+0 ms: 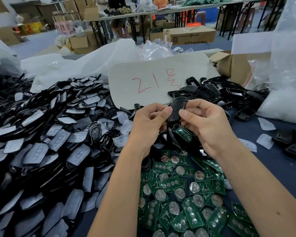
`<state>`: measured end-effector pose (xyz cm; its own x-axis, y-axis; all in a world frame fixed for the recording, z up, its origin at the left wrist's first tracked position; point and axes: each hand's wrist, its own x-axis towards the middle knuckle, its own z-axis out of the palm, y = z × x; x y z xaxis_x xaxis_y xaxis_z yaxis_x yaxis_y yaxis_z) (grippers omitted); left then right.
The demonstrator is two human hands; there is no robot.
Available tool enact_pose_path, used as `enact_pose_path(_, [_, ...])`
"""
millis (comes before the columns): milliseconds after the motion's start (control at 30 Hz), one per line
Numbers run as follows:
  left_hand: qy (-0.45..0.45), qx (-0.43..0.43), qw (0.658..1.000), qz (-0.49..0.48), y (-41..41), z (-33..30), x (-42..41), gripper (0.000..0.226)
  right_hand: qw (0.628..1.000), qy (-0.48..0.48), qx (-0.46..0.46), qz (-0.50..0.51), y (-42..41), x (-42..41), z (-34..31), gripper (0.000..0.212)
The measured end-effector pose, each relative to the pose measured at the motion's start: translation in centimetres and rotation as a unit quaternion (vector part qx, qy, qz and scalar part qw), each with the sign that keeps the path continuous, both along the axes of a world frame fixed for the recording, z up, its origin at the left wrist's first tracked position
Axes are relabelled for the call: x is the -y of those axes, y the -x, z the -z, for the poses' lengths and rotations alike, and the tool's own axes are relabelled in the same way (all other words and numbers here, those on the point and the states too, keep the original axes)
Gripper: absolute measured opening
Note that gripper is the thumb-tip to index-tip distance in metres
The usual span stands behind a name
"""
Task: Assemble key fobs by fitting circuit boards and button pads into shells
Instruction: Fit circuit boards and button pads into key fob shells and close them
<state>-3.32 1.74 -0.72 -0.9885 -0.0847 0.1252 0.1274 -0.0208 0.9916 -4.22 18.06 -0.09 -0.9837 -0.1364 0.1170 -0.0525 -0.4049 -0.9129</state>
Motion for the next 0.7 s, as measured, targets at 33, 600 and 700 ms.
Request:
enact_pose_path(33, [0.004,0.002,1.000,0.002,0.01,0.00,0.00,0.015,1.000,0.000,-0.001,-0.002,0.01,0.02,0.02,0.024])
enact_pose_path(600, [-0.111,0.056,0.991,0.038,-0.18,0.04,0.49,0.011,1.000,0.014,0.001,0.019,0.05,-0.18,-0.04,0.017])
enact_pose_path(700, [-0.151,0.060,0.986,0.035,-0.17,-0.10,0.29,0.011,0.999,0.044,0.006,0.018,0.12,-0.10,0.01,0.019])
